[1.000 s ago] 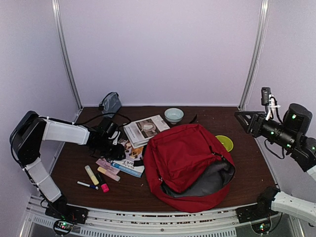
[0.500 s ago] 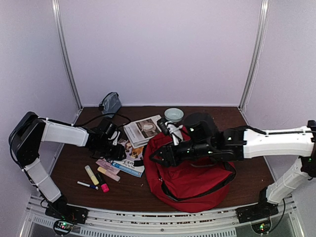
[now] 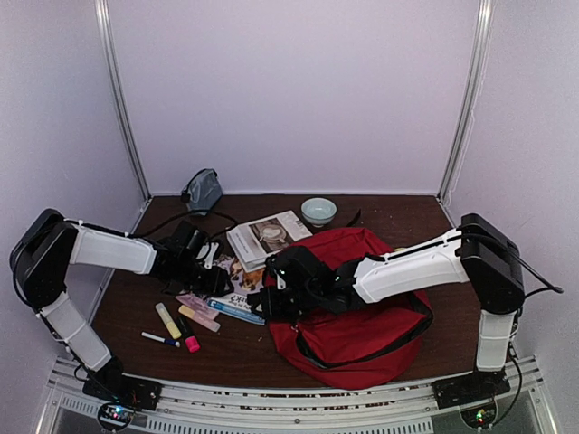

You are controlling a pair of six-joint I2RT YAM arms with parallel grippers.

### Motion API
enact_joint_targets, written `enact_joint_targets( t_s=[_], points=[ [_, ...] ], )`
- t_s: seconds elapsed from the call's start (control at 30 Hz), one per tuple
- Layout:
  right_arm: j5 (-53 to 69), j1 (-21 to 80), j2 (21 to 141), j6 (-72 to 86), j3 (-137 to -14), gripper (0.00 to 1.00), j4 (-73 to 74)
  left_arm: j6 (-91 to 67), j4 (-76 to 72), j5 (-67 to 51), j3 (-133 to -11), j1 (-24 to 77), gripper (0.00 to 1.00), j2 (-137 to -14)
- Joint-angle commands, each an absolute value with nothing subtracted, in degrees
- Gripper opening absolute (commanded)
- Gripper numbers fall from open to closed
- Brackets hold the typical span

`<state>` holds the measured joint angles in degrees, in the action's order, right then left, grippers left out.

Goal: Pack the student bag
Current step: Pick up the book from the book.

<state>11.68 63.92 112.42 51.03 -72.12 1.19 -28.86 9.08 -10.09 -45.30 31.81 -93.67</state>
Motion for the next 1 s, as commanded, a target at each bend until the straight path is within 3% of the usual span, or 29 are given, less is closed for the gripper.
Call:
enact_joint_targets(
  t_s=[0.0,0.27,0.67,0.77,0.97],
  points=[
    [4.98,61.40,110.55,55.03,-67.24,0.41,-1.66,-29.73,11.98,-18.53,-42.41,32.79,0.54,-93.52],
    [7.79,59.06,117.98,52.69,-71.37,0.41,1.40,-33.06,7.44,-20.54,-39.93,32.76,0.63,-94.62],
    [17.58,57.22,125.55,48.51,-79.00,0.42,2.17,-42.13,-4.60,-25.74,-42.34,34.66,0.64,-99.86],
    [18.38,56.87,124.57,47.45,-79.06,0.42,2.63,-45.46,-8.86,-26.44,-40.20,34.80,0.57,-96.78],
    [19.13,56.53,122.63,48.40,-75.06,0.42,-1.50,-45.81,-7.66,-24.42,-37.72,34.78,0.27,-87.03]
  ],
)
